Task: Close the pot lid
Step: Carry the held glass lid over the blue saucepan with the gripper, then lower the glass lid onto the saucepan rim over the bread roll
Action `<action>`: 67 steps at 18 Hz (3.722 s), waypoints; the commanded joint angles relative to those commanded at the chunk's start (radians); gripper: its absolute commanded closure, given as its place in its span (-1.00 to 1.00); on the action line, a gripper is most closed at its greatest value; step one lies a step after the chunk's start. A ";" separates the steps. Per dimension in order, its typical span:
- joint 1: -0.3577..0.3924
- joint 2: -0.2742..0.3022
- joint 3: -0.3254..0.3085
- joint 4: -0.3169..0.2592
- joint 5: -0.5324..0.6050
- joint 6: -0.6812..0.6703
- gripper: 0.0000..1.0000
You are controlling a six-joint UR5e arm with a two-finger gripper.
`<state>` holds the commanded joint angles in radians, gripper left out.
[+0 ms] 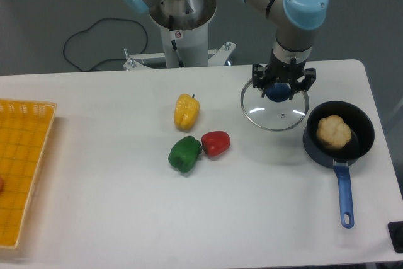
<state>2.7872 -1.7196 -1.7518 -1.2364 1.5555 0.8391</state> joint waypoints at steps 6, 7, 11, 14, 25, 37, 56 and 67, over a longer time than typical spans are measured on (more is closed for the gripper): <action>0.014 -0.012 0.008 0.005 0.002 0.002 0.24; 0.015 -0.021 0.018 0.003 0.002 0.000 0.24; 0.040 -0.055 0.074 -0.003 0.002 0.005 0.24; 0.083 -0.072 0.109 -0.032 -0.003 0.069 0.24; 0.129 -0.233 0.256 -0.051 -0.003 0.097 0.24; 0.166 -0.342 0.390 -0.038 0.005 0.184 0.26; 0.143 -0.380 0.399 -0.023 0.003 0.166 0.27; 0.138 -0.377 0.356 0.021 0.005 0.164 0.27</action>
<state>2.9253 -2.0970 -1.3959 -1.2149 1.5601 1.0032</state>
